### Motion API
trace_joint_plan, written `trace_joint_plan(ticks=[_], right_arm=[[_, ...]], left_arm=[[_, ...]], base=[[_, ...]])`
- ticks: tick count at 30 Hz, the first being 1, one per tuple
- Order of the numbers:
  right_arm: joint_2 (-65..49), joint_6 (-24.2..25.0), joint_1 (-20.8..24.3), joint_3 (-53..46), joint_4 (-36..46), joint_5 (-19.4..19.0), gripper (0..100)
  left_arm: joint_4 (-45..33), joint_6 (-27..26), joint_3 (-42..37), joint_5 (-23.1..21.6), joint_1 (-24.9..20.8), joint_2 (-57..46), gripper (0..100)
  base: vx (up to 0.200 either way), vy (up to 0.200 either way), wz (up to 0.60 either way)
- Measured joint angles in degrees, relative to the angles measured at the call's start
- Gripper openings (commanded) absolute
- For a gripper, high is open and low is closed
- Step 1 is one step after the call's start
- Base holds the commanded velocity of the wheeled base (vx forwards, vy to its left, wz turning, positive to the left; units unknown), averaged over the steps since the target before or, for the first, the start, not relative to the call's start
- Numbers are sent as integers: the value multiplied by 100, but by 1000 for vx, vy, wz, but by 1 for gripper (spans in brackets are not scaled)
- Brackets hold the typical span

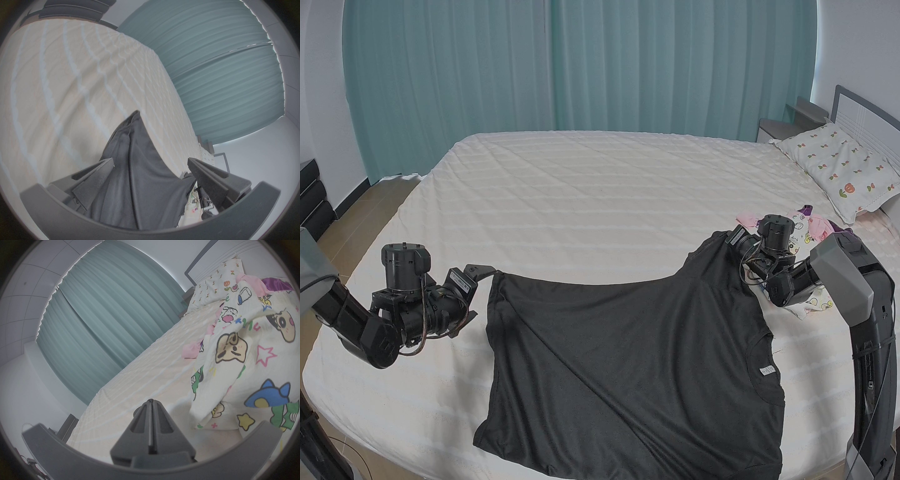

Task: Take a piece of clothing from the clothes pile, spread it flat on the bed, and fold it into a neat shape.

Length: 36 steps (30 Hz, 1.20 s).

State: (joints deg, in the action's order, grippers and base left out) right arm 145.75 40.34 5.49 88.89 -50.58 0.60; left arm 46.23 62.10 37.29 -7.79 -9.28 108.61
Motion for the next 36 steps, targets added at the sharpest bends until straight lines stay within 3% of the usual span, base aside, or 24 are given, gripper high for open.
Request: trace_joint_plan(ticks=[5,13,20,32,33,36], right_arm=[[-66,0,22,-141,-5,5,0],[-167,6,57,-362,-115,6,0],[-204,9,71,-552,-282,5,0],[-226,9,126,-651,-312,2,0],[-226,9,126,-651,-312,2,0],[-226,9,126,-653,-312,2,0]], left_arm=[[-24,-227,584,-1,116,226,100],[-71,-1012,1775,38,154,1192,100],[-266,-1495,2732,358,99,2020,100],[-389,-1913,3493,786,112,2807,100],[-405,-1913,3526,786,112,2844,0],[-551,-1913,3679,789,110,2938,0]], base=[[0,0,0],[0,0,0],[0,0,0],[0,0,0],[0,0,0],[0,0,0]])
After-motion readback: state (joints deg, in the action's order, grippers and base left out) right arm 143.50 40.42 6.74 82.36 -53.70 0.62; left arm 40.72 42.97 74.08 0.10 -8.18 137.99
